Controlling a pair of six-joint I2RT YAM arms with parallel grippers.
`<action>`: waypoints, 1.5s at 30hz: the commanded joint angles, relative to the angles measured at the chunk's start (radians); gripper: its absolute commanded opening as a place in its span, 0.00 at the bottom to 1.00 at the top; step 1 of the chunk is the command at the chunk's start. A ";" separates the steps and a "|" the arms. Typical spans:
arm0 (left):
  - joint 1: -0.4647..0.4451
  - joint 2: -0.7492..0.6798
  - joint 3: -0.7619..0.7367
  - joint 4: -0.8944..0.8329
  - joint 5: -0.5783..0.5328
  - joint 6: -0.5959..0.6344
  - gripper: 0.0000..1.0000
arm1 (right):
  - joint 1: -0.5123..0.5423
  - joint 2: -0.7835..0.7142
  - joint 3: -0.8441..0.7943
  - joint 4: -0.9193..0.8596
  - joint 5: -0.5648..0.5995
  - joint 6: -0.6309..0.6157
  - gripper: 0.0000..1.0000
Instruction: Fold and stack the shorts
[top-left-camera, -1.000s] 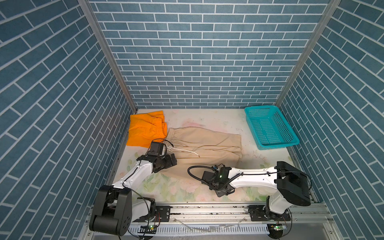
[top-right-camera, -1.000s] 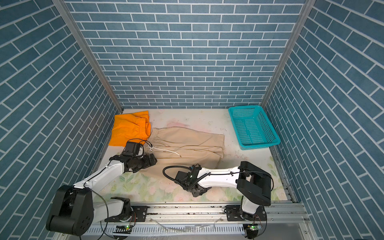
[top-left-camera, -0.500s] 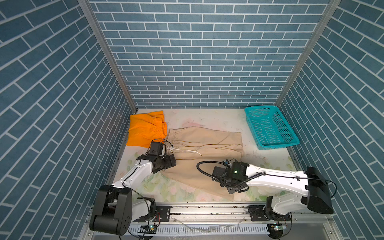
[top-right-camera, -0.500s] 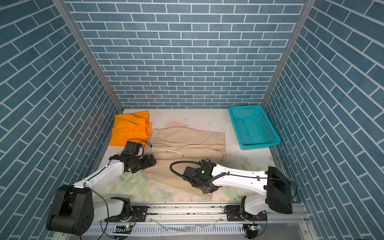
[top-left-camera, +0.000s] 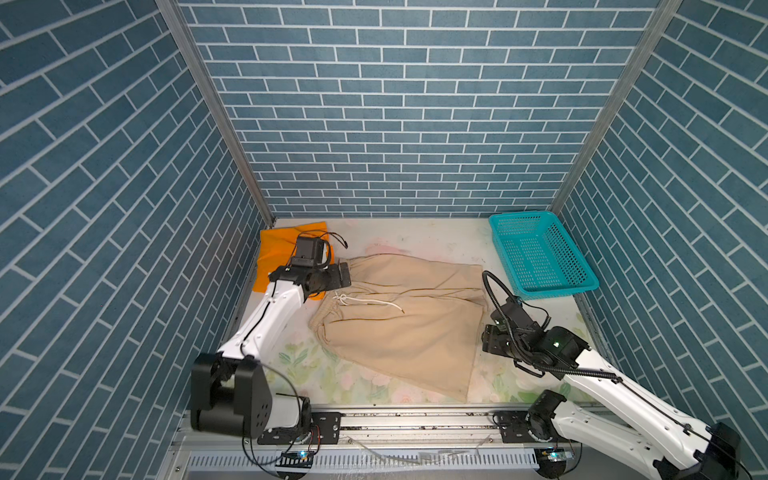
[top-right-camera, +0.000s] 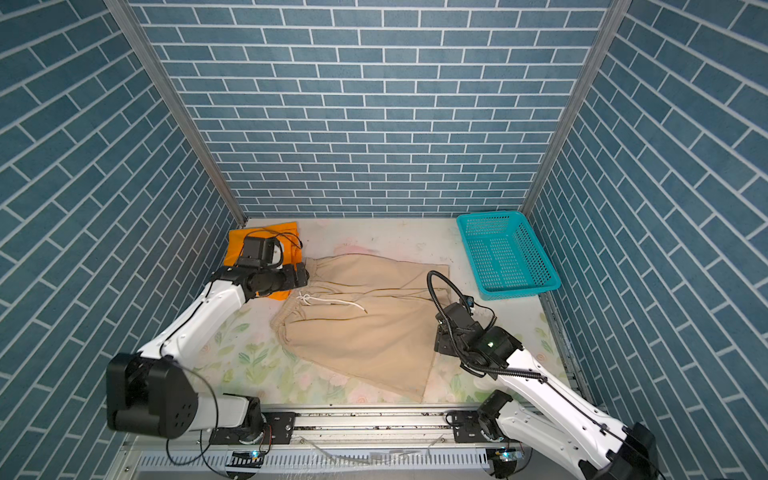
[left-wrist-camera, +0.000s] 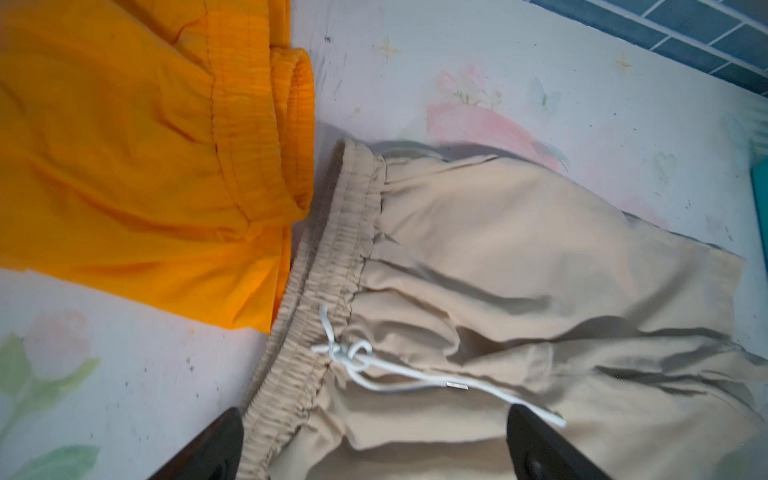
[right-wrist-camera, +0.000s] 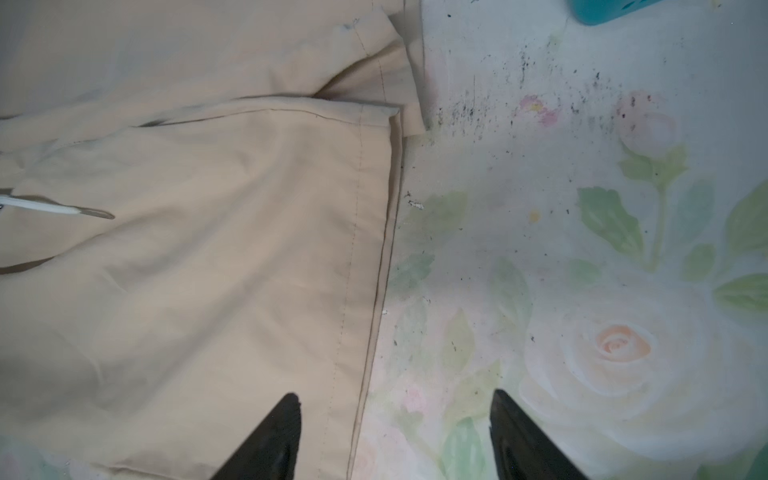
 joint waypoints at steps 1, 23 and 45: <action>0.014 0.155 0.099 -0.025 -0.027 0.086 1.00 | -0.057 0.033 -0.030 0.105 -0.058 -0.086 0.73; 0.012 0.643 0.462 -0.016 0.018 0.236 0.97 | -0.362 0.509 -0.031 0.583 -0.390 -0.205 0.69; 0.017 0.704 0.643 -0.108 0.014 0.132 0.07 | -0.484 0.901 0.387 0.495 -0.425 -0.369 0.38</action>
